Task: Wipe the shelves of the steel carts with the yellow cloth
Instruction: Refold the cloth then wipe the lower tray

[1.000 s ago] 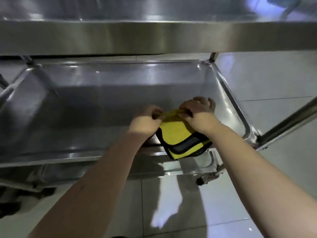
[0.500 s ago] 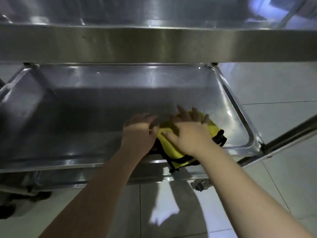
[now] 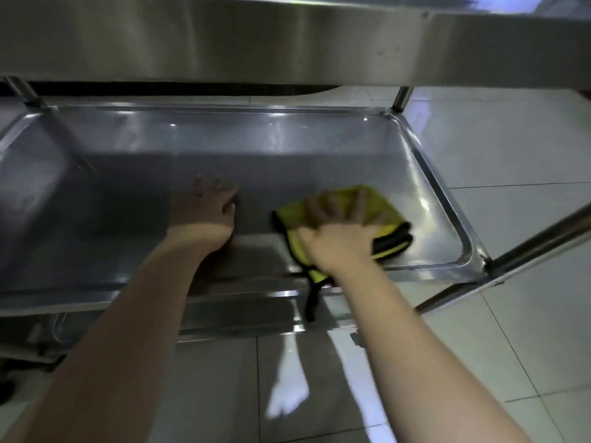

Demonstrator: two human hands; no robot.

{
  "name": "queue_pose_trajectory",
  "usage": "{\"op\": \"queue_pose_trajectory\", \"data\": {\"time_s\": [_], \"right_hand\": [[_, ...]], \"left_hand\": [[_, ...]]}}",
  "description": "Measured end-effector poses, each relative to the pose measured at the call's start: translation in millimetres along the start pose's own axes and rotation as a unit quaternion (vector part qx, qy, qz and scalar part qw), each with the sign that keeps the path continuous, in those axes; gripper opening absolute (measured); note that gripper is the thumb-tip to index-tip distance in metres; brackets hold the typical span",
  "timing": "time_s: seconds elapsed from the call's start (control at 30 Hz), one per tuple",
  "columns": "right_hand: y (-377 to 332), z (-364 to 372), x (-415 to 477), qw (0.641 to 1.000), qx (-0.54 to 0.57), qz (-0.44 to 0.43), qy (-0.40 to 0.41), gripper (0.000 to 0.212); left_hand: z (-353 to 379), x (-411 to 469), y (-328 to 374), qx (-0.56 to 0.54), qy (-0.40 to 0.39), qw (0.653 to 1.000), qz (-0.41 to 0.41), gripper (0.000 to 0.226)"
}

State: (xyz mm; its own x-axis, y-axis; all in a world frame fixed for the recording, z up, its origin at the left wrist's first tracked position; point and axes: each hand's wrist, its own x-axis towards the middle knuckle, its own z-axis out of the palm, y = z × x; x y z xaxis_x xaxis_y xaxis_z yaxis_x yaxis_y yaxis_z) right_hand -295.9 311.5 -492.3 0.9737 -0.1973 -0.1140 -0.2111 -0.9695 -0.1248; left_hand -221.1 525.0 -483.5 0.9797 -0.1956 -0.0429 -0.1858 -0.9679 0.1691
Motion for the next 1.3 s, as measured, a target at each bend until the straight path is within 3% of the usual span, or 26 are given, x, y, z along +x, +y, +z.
{"op": "queue_pose_trajectory", "data": {"time_s": [0.1, 0.3, 0.43, 0.57, 0.67, 0.73, 0.87, 0.97, 1.07, 1.17, 1.3], "right_hand": [[-42.8, 7.0, -10.8, 0.994, -0.003, -0.111, 0.001, 0.07], [-35.1, 6.6, -7.8, 0.995, -0.023, -0.095, 0.01, 0.075], [14.2, -2.3, 7.9, 1.0, -0.001, -0.007, 0.007, 0.082], [102.0, -24.5, 29.5, 0.986, 0.01, 0.166, -0.008, 0.082], [99.2, -30.4, 40.4, 0.971, 0.04, 0.237, -0.011, 0.083], [55.1, -24.8, 47.8, 0.979, 0.039, 0.198, -0.009, 0.081], [-57.9, 7.2, 34.8, 1.0, -0.006, -0.025, -0.012, 0.08], [-63.3, 9.8, 28.9, 0.997, -0.01, -0.075, -0.005, 0.081], [9.8, -4.3, 35.6, 1.0, -0.011, -0.009, -0.005, 0.087], [96.0, -22.4, 24.3, 0.99, 0.021, 0.139, -0.019, 0.093], [102.4, -27.2, 9.1, 0.975, -0.013, 0.222, -0.019, 0.09]], "left_hand": [[1.2, 5.2, -1.9, -0.003, -0.031, 0.999, 0.024, 0.05], [7.1, 5.2, -7.7, -0.001, -0.02, 0.998, 0.055, 0.049], [8.3, 5.4, -9.5, 0.006, -0.045, 0.997, 0.07, 0.05], [10.6, 5.1, -5.2, 0.004, -0.031, 0.997, 0.074, 0.05], [11.2, 7.1, -3.6, 0.004, -0.024, 0.997, 0.075, 0.049], [8.9, 10.5, -5.2, -0.002, -0.041, 0.996, 0.076, 0.049], [6.5, 9.8, -10.2, -0.027, -0.047, 0.996, 0.067, 0.06], [5.8, 7.2, -11.3, -0.042, -0.041, 0.996, 0.062, 0.061], [5.0, 5.4, -10.1, -0.024, -0.029, 0.997, 0.071, 0.05], [6.2, 4.9, -5.6, -0.028, -0.038, 0.996, 0.073, 0.05], [10.4, 6.3, -1.5, -0.02, -0.046, 0.997, 0.067, 0.049]]}}
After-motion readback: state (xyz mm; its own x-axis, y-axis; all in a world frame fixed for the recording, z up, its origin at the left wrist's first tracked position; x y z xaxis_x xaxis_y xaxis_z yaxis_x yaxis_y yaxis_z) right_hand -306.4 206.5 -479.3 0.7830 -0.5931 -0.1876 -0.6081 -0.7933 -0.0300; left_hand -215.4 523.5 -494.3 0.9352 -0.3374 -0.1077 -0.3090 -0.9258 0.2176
